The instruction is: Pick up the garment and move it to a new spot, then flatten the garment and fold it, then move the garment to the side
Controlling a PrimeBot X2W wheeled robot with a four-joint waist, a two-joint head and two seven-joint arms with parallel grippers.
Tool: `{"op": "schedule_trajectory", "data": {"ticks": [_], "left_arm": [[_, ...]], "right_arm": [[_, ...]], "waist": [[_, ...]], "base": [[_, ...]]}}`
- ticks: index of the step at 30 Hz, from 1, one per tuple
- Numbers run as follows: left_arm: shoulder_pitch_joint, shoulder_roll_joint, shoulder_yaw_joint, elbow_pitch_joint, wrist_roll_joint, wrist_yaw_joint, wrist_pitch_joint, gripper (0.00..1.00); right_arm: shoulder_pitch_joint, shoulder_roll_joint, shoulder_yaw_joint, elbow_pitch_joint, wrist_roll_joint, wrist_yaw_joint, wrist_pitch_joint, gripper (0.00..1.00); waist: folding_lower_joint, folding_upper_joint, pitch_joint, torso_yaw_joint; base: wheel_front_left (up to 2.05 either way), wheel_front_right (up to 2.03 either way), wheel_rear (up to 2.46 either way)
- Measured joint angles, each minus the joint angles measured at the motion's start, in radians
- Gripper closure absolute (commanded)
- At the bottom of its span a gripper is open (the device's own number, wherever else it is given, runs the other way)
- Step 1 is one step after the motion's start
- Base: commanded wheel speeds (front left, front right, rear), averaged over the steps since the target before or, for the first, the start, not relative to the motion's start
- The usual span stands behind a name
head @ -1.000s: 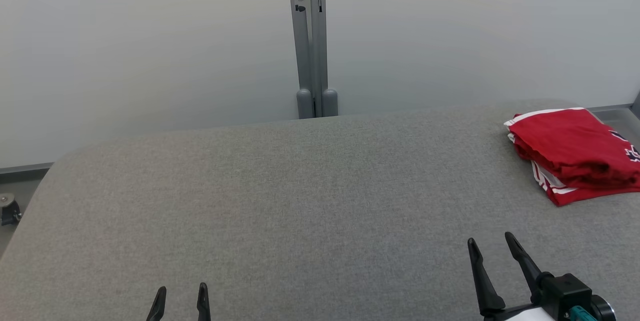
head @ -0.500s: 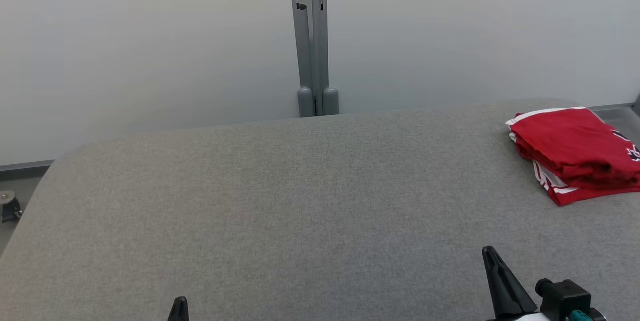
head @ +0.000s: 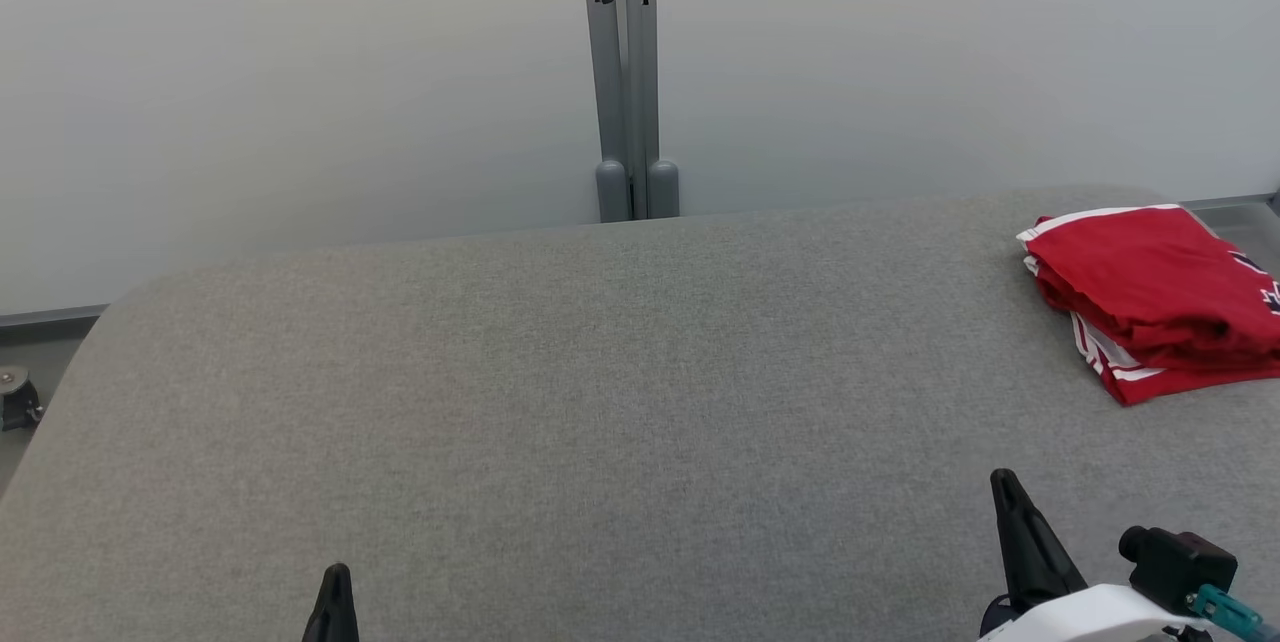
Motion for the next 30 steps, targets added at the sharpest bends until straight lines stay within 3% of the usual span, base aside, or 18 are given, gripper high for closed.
{"op": "schedule_trajectory", "data": {"ticks": [30], "left_arm": [[-0.134,0.009,0.052,0.055,-0.417,-0.035,0.099,1.0]], "right_arm": [[-0.092,0.0,-0.053,0.031,0.448,0.0,0.108,1.0]], "waist": [[0.0001,0.0,0.043,0.006]], "base": [[0.0,0.0,0.0]]}}
